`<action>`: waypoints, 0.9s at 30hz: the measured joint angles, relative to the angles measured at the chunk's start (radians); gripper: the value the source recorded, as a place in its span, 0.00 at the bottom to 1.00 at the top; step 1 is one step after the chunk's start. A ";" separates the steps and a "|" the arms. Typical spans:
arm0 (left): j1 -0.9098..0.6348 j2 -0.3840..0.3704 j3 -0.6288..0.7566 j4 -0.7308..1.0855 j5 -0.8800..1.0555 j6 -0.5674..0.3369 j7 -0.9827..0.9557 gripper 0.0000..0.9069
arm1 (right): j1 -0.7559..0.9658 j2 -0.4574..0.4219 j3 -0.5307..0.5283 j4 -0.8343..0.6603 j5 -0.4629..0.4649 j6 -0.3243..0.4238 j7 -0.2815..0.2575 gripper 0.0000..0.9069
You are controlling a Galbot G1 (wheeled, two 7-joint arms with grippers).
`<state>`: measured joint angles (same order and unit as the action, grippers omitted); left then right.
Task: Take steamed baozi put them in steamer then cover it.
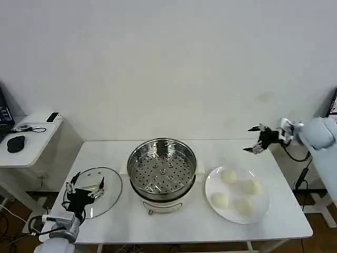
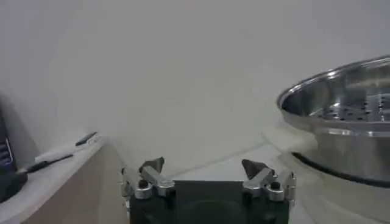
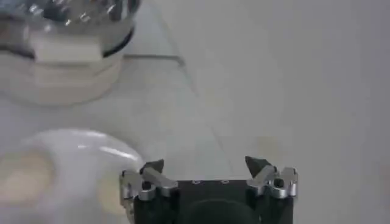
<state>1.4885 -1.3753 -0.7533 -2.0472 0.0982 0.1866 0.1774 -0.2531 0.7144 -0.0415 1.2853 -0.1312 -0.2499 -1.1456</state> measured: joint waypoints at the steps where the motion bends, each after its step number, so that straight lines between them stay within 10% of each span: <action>1: 0.004 -0.001 -0.001 -0.004 0.001 0.000 -0.001 1.00 | 0.031 0.008 -0.046 -0.021 -0.012 0.007 -0.019 1.00; 11: 0.036 -0.004 -0.023 -0.032 0.009 0.006 -0.004 1.00 | 0.180 0.072 -0.329 -0.153 -0.102 0.061 -0.107 1.00; 27: 0.054 -0.002 -0.017 -0.038 0.029 0.004 0.000 1.00 | 0.163 0.153 -0.399 -0.263 -0.190 0.086 -0.144 1.00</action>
<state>1.5424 -1.3773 -0.7705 -2.0848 0.1274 0.1902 0.1770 -0.0905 0.8676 -0.4402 1.0225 -0.3208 -0.1640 -1.2896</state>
